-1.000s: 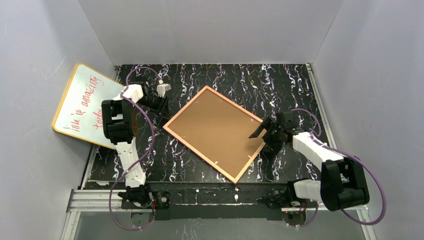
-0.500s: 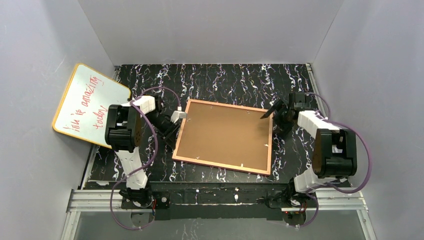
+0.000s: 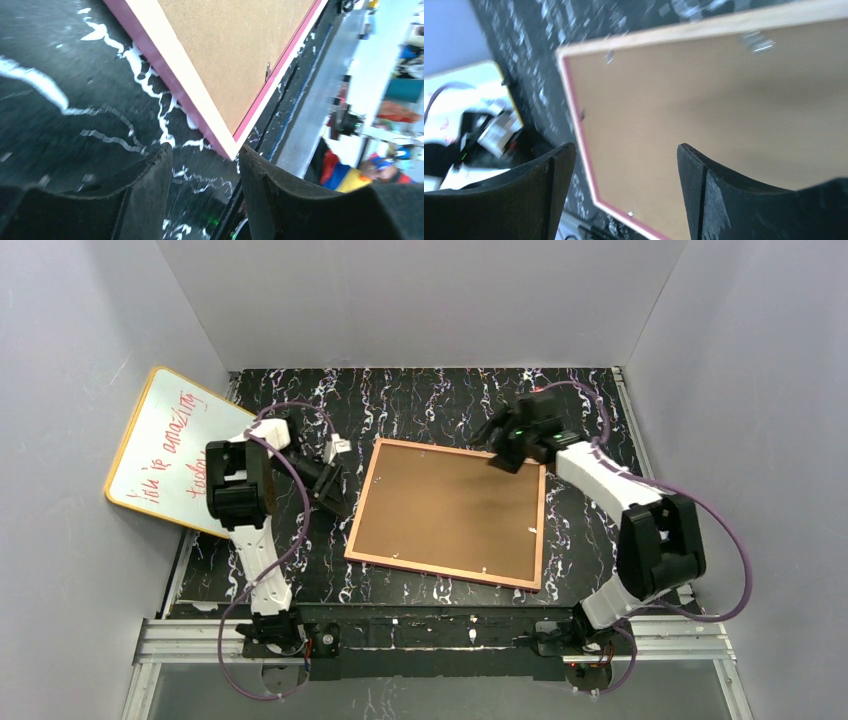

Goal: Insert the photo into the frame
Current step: Adjust the photo frame at the center of the board, then install the photo frame at the center of the board.

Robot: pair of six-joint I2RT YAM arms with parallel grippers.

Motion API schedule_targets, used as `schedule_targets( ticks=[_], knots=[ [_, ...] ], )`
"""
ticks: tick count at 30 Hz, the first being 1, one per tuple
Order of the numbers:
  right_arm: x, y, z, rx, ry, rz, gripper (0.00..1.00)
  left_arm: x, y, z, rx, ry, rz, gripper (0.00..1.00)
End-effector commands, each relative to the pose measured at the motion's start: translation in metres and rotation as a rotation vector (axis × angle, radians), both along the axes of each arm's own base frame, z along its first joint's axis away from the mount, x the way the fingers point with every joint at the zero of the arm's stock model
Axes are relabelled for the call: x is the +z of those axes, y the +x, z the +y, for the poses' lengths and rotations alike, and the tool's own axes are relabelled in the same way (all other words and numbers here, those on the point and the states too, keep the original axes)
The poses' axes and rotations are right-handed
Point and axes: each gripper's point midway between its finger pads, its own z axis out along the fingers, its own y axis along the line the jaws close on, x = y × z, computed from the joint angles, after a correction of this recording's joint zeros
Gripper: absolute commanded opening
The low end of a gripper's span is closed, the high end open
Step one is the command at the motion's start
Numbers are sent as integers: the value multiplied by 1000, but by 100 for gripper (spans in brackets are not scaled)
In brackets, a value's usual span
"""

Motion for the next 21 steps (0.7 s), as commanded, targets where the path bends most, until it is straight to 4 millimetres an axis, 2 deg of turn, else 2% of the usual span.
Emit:
schedule_targets(
  ticks=[1, 4, 7, 11, 16, 21],
  knots=[
    [1, -6, 91, 79, 150, -14, 80, -18, -14, -25, 50, -56, 148, 49],
    [-14, -12, 139, 138, 183, 14, 76, -31, -10, -22, 74, -20, 137, 47],
    [-26, -16, 181, 192, 207, 28, 76, -34, -8, -23, 86, -15, 137, 42],
    [-39, -19, 228, 238, 243, 49, 75, -42, -8, -21, 110, 12, 143, 35],
    [-63, -14, 260, 260, 252, 73, 71, -58, -5, -17, 144, 70, 116, 29],
    [-79, -11, 277, 262, 273, 100, 65, -66, -1, -11, 174, 133, 76, 28]
  ],
)
